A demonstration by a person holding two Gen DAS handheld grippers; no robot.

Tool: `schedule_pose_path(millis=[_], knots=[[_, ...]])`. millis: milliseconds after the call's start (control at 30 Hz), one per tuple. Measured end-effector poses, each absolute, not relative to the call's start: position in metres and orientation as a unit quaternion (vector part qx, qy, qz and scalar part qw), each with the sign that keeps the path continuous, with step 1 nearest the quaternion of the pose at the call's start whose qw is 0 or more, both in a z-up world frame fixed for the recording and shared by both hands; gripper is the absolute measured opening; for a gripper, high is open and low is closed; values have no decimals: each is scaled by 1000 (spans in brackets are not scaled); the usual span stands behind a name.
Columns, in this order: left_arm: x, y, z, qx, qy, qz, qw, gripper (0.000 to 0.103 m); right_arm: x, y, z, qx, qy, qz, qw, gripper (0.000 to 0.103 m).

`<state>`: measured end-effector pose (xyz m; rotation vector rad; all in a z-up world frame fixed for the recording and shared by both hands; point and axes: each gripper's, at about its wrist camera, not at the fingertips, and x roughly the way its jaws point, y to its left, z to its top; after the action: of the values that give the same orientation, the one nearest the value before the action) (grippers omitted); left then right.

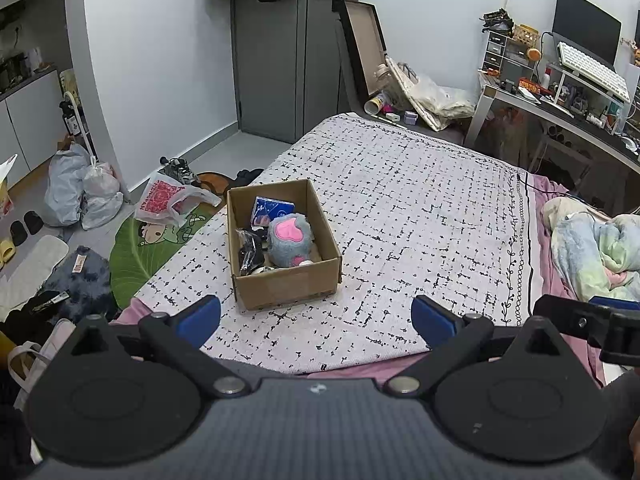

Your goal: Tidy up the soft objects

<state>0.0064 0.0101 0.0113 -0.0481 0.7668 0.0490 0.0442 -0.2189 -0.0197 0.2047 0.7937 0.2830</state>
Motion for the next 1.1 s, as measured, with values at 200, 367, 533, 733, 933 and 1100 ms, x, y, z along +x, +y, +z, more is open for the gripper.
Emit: schedule_pose_path(millis=[200, 367, 533, 733, 933, 1100], knots=[[5, 8, 12, -23, 374, 19, 927, 101, 44, -218, -20, 98, 385, 137, 907, 103], [4, 5, 10, -20, 372, 16, 928, 101, 45, -218, -22, 97, 387, 136, 907, 103], [6, 4, 7, -25, 376, 16, 926, 101, 46, -219, -23, 95, 387, 135, 907, 103], [8, 4, 5, -21, 377, 23, 926, 101, 45, -220, -24, 92, 385, 137, 908, 103], [7, 3, 4, -24, 373, 26, 927, 101, 45, -221, -26, 94, 390, 137, 906, 103], [8, 0, 3, -29, 368, 27, 929, 101, 43, -222, -26, 99, 389, 140, 905, 103]])
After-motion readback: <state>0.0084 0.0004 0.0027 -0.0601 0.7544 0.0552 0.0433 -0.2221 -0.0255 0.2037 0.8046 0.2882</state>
